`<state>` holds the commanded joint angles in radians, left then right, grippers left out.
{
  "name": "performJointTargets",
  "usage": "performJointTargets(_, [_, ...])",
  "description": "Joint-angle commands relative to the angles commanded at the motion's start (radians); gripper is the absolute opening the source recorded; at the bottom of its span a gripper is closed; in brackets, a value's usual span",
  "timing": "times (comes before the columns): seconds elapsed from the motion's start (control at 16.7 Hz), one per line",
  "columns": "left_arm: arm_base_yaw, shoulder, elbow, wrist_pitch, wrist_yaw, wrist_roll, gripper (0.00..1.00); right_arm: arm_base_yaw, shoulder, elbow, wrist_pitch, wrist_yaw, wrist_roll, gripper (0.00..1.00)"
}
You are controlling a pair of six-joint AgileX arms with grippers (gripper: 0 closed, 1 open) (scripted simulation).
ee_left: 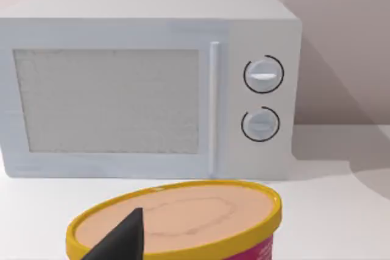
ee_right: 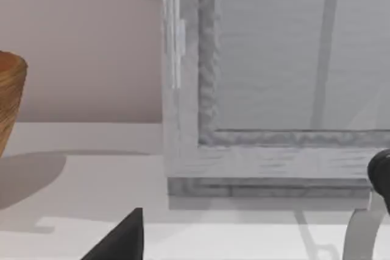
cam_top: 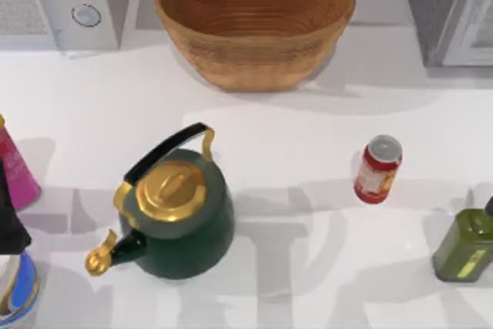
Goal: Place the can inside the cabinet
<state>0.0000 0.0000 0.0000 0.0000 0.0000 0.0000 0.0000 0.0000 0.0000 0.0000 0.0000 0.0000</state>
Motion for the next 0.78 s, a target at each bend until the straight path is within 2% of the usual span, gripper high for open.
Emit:
performJointTargets(0.3, [0.000,0.000,0.000,0.000,0.000,0.000,1.00,0.065,0.066,0.056,-0.013,0.047,0.032,1.00])
performJointTargets(0.54, [0.000,0.000,0.000,0.000,0.000,0.000,1.00,0.263,0.300,0.220,-0.039,0.166,0.133,1.00])
performJointTargets(0.78, [0.000,0.000,0.000,0.000,0.000,0.000,1.00,0.485,0.687,0.429,-0.052,0.296,0.274,1.00])
